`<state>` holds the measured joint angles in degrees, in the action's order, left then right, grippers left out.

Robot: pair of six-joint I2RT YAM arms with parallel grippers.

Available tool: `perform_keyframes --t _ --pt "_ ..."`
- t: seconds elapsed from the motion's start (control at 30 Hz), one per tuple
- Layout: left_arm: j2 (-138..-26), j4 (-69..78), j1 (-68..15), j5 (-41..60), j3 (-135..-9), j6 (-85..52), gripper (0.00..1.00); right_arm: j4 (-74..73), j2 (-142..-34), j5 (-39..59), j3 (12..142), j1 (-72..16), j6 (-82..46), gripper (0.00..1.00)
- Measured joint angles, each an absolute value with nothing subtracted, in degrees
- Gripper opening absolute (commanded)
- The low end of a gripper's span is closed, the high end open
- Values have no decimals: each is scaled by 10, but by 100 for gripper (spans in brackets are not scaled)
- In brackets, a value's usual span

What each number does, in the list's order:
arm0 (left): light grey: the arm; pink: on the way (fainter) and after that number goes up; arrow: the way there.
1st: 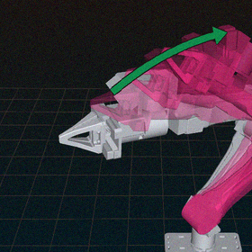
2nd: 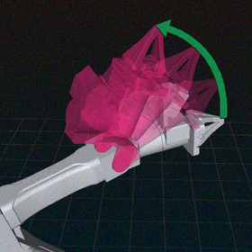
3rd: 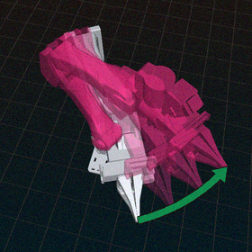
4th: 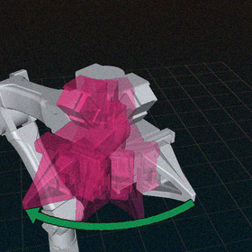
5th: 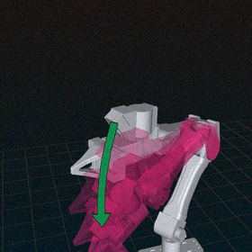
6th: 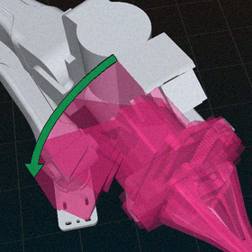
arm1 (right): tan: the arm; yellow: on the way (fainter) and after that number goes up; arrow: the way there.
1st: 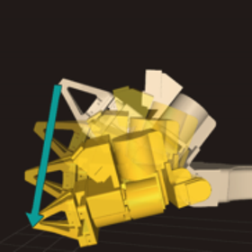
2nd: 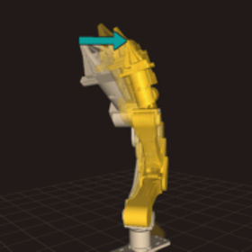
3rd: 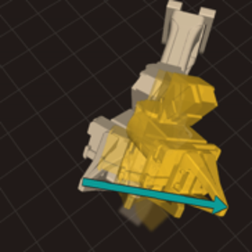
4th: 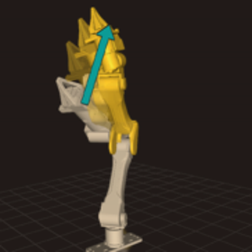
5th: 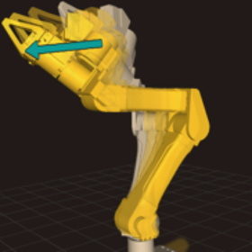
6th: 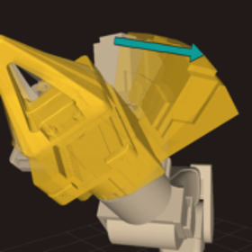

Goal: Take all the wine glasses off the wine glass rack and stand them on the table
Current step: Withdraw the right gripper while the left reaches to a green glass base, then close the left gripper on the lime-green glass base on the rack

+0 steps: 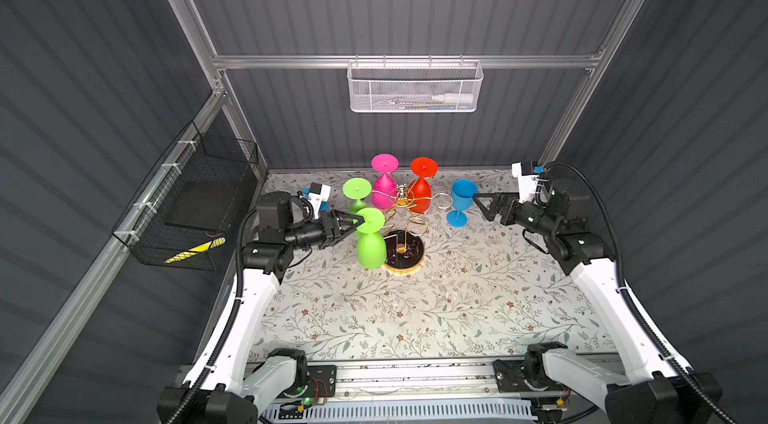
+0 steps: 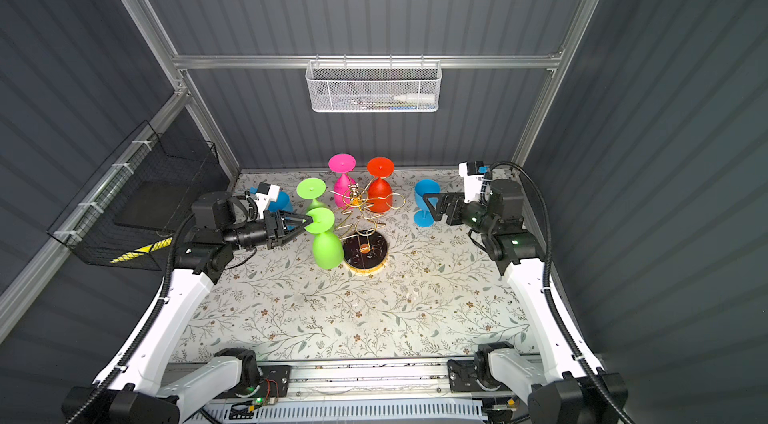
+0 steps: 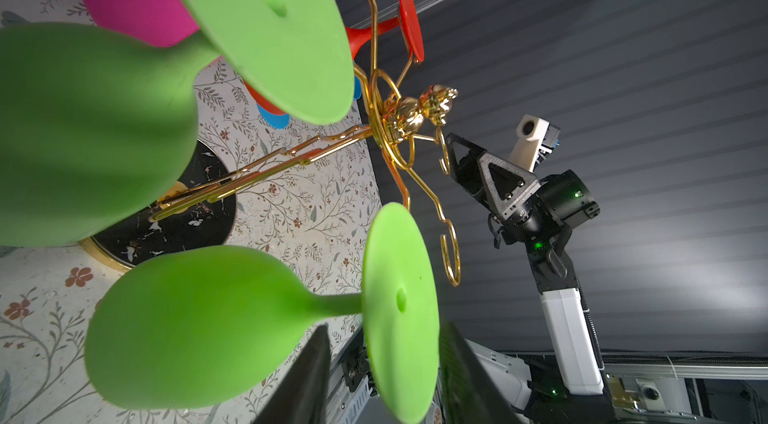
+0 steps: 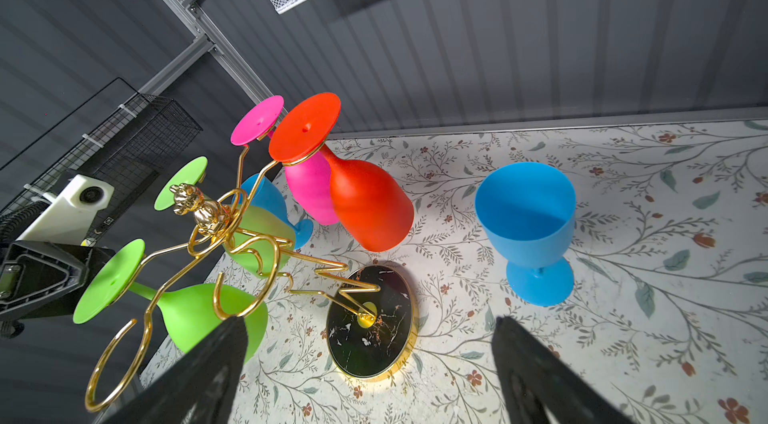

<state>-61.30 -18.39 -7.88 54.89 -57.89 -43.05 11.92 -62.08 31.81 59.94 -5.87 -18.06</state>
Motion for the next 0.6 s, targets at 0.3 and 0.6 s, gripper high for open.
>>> perform_keyframes --t 0.3,0.6 --pt "-616 -202 -82 541 -603 -420 11 119 -621 320 599 -59 -180 95" --pt "-625 -244 -82 534 -618 -416 15 119 -621 322 599 -59 -180 97"
